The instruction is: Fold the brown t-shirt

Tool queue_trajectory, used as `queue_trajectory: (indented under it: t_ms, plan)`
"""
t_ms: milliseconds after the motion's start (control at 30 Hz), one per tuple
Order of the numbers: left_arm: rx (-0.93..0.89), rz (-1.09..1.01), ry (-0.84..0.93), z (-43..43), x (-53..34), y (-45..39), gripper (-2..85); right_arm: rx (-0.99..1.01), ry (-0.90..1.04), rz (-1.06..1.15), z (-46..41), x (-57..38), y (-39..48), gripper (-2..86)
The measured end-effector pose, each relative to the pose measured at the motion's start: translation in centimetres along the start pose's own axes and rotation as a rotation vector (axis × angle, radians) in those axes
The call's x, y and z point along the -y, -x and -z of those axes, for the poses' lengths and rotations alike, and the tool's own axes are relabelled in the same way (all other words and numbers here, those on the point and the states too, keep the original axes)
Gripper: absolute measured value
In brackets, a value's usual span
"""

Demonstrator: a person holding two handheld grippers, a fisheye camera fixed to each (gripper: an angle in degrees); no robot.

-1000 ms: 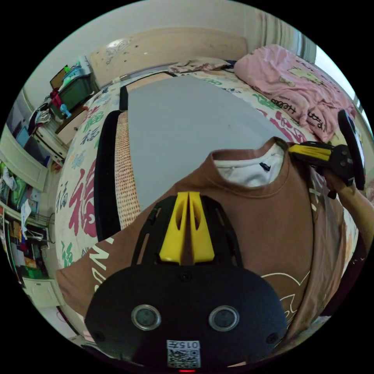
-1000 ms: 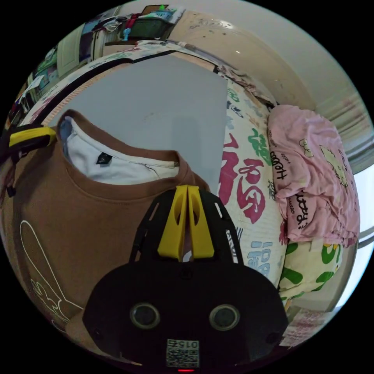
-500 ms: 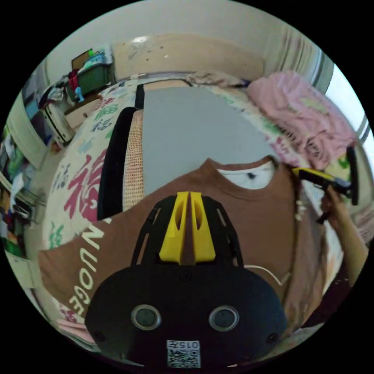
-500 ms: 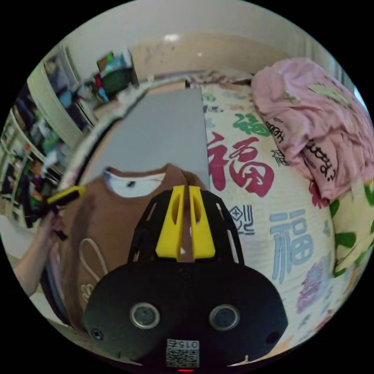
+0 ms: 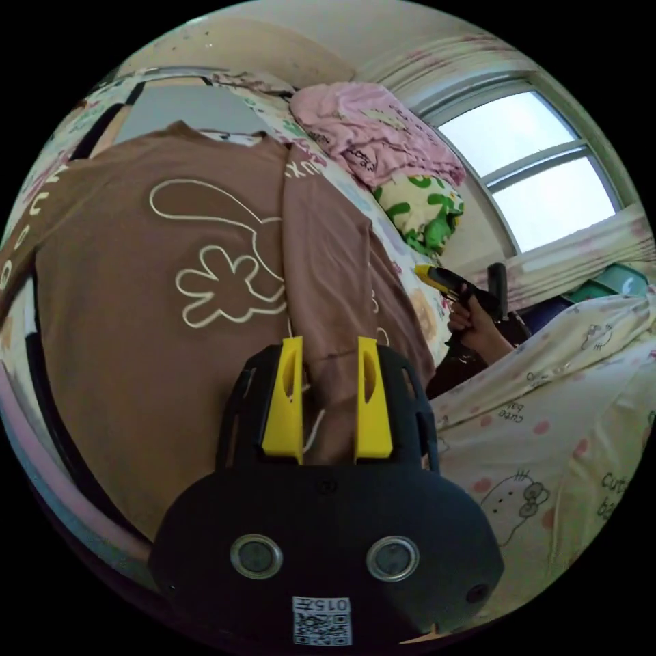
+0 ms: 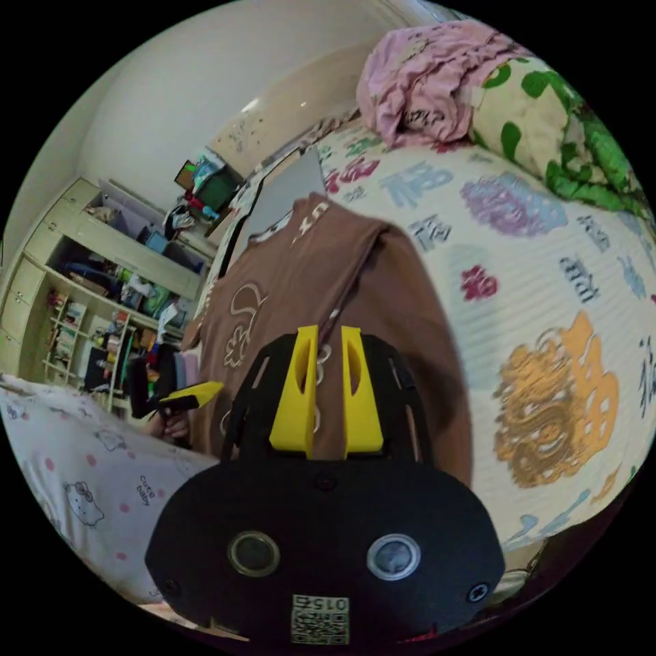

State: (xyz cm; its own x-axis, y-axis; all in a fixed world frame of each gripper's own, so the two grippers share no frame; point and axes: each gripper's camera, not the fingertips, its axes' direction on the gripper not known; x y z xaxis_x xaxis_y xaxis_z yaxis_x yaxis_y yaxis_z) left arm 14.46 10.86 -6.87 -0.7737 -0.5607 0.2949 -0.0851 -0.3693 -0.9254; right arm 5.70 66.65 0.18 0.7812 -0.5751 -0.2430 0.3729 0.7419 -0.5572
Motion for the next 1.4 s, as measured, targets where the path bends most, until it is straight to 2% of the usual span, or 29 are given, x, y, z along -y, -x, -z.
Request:
queue_trajectory:
  t_ms: [133, 233, 367, 567, 667, 767, 833, 1000, 1100, 1300, 1400]
  plan:
    - [0.071, -0.013, -0.001, -0.2, -1.7, 0.4, 10.1, 0.056, 0.174, 0.087, -3.8, -4.2, 3.0, 7.8]
    - [0.042, 0.018, 0.014, -0.9, -3.0, 1.9, 7.7, 0.125, 0.257, 0.123, -6.2, -6.4, 4.7, 8.0]
    - [0.082, 0.033, -0.023, -0.8, -4.8, 3.1, 1.6, 0.073, 0.337, 0.169, -8.6, -8.2, 6.5, 6.3]
    - [0.194, -0.011, -0.099, 1.5, -6.9, 2.5, -0.6, -0.01, 0.348, 0.24, -8.7, -9.4, 8.4, 1.6]
    - [0.159, 0.022, -0.14, 2.2, -7.9, 3.4, 0.1, -0.066, 0.365, 0.307, -9.1, -10.0, 9.9, 1.0]
    - [0.052, 0.069, -0.1, 1.0, -8.0, 4.6, 6.5, -0.095, 0.373, 0.353, -9.5, -10.4, 11.3, 0.8]
    - [0.072, 0.054, -0.053, -0.4, -7.8, 4.4, 9.6, -0.108, 0.376, 0.366, -9.8, -10.8, 12.0, 0.7]
    - [0.144, 0.044, -0.096, -0.7, -8.8, 3.4, 0.8, -0.117, 0.374, 0.371, -9.7, -11.5, 13.8, 0.6]
    - [0.196, 0.016, -0.105, 0.2, -10.0, 2.9, 0.0, -0.099, 0.374, 0.399, -10.0, -12.1, 15.1, 0.8]
    - [0.283, 0.008, -0.016, -1.7, -12.0, 3.4, 0.4, -0.225, 0.459, 0.447, -13.1, -13.3, 18.2, 2.5]
    - [0.29, 0.03, -0.131, 1.6, -13.4, 3.7, 1.6, -0.295, 0.439, 0.445, -12.3, -13.4, 19.3, 3.5]
